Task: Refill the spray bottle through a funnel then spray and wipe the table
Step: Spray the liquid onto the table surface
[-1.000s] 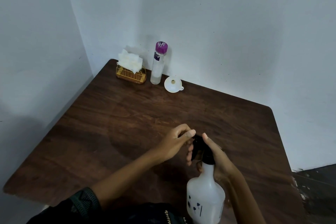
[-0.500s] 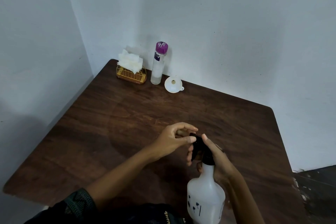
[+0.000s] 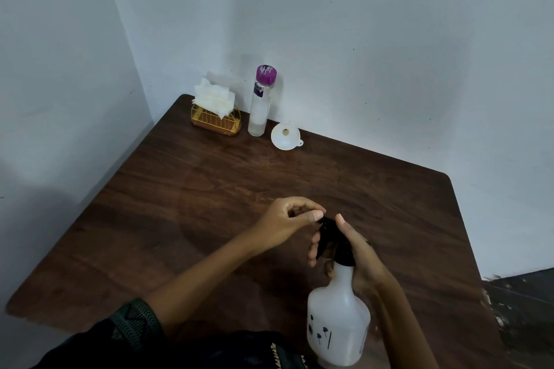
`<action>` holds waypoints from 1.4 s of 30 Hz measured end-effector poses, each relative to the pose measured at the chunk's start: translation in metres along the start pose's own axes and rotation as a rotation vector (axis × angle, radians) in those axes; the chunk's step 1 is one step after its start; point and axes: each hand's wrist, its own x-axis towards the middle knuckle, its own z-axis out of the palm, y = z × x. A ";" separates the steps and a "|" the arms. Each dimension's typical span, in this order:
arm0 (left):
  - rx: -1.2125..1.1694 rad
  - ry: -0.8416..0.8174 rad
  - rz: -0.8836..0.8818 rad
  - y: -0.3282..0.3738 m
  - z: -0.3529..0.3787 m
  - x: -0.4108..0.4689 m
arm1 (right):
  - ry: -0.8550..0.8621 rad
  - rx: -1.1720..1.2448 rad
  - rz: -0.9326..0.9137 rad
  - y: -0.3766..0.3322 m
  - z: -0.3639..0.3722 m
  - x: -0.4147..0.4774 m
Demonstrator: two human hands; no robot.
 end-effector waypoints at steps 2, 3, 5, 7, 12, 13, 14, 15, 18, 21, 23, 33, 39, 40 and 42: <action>0.030 0.018 0.016 -0.002 0.000 0.001 | 0.003 -0.003 0.002 0.001 0.000 0.000; 0.037 0.021 0.024 -0.002 0.000 0.001 | 0.002 0.000 0.002 0.002 0.000 0.000; 0.039 0.013 0.053 -0.002 0.000 0.001 | 0.000 0.006 -0.001 0.003 -0.001 0.000; 0.041 -0.010 0.082 -0.001 0.000 -0.001 | 0.000 0.004 -0.007 0.004 -0.001 -0.001; -0.001 -0.013 0.014 0.000 0.005 0.000 | -0.022 0.010 -0.006 0.003 0.002 0.000; 0.019 -0.005 0.012 0.000 0.005 0.000 | -0.023 0.007 -0.002 0.003 0.002 0.000; 0.041 -0.003 0.013 -0.001 0.005 0.001 | -0.024 0.007 -0.001 0.004 0.002 -0.001; 0.054 -0.006 0.019 -0.001 0.004 0.001 | -0.027 0.009 0.000 0.004 0.001 -0.001; 0.074 -0.035 0.066 0.000 -0.001 0.001 | -0.034 0.006 -0.002 0.005 0.001 -0.001; 0.064 -0.040 0.091 0.001 -0.002 0.000 | -0.038 0.001 -0.005 0.005 0.000 -0.003; 0.017 -0.028 0.052 0.002 0.000 0.000 | -0.030 0.012 -0.008 0.004 0.000 -0.003; 0.120 -0.059 0.058 0.004 -0.005 0.004 | -0.002 0.025 0.006 0.005 0.000 -0.002; 0.020 0.015 0.022 -0.003 -0.002 0.002 | 0.138 -0.002 -0.063 0.002 -0.001 -0.004; 0.016 0.069 0.011 -0.005 -0.005 0.002 | 0.252 0.042 -0.122 -0.003 -0.004 -0.005; 0.014 0.177 -0.020 -0.008 -0.012 0.001 | 0.534 0.221 -0.267 -0.016 -0.016 -0.009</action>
